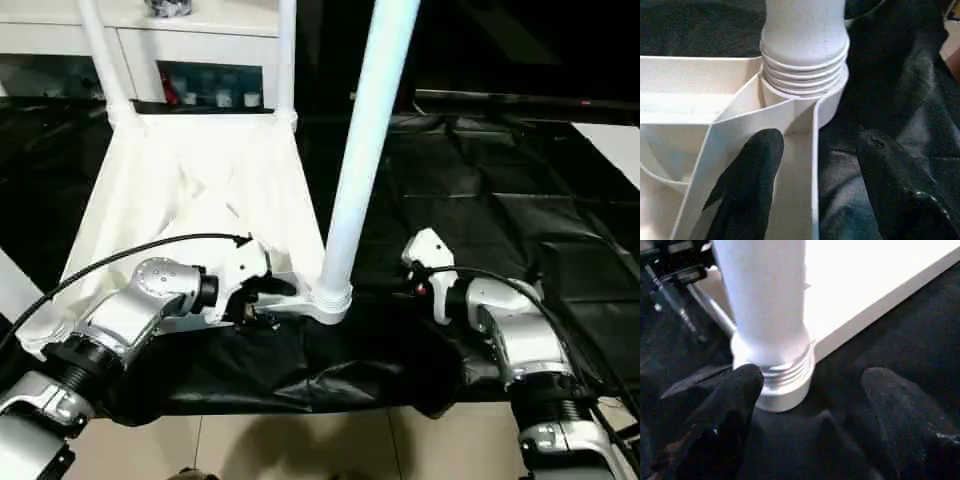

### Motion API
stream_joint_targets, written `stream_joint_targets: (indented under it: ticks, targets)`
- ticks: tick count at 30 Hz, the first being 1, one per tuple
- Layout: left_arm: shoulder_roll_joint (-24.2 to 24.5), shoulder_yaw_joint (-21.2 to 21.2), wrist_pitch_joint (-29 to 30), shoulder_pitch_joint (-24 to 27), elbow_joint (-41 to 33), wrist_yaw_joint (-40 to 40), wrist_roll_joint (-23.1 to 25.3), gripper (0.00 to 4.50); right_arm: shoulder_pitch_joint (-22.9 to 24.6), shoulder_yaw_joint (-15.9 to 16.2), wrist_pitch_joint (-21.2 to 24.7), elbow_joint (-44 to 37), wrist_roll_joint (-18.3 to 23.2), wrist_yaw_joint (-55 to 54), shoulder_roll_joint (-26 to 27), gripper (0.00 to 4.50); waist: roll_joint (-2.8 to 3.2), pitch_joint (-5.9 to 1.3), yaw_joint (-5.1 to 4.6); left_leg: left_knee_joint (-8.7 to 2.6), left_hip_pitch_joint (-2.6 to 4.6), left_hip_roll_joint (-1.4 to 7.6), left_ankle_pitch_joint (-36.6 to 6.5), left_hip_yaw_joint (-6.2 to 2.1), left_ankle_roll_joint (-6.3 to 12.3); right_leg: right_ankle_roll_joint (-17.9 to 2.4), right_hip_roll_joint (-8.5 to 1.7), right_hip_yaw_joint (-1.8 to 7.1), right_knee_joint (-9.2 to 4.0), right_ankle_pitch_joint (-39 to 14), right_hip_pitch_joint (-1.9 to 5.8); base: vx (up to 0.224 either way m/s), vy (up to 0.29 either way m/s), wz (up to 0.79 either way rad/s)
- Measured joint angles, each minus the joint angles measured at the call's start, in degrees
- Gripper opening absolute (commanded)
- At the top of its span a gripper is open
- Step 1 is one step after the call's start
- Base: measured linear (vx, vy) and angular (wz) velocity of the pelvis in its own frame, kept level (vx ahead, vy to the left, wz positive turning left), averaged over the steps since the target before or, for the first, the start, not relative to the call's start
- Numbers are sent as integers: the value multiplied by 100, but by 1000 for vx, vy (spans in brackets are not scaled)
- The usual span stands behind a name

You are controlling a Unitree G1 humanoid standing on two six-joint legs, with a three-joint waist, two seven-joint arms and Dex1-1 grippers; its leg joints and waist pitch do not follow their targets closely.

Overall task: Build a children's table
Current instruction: Rotate table base, then rotate leg to tighten

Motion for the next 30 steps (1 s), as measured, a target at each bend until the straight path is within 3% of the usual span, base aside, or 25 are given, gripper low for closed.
stream_joint_targets:
  ticks: [2,18,25,30]
  targets:
    - [16,1,-3,-8,20,-57,-1,207,72,5,110,-96,17,52,-60,368,0,0,-1,0,-1,-1,0,0,0,0,0,1,-1,0,0,0,0,0]
    - [146,132,3,-68,229,-238,109,99,223,32,529,-587,142,90,-160,368,2,-2,-30,-6,9,0,0,-7,0,3,1,-7,0,-2,-4,0,0,0]
    - [286,132,49,-88,256,-253,205,30,223,116,554,-631,146,88,-159,368,2,-2,-40,-5,16,0,0,-29,-1,6,-1,-26,-10,-4,-12,0,0,0]
    - [426,137,66,-89,212,-331,329,10,222,117,750,-631,216,99,-158,368,7,-4,-57,-7,14,-1,0,-80,-1,7,-1,-75,-62,-4,-8,0,0,0]
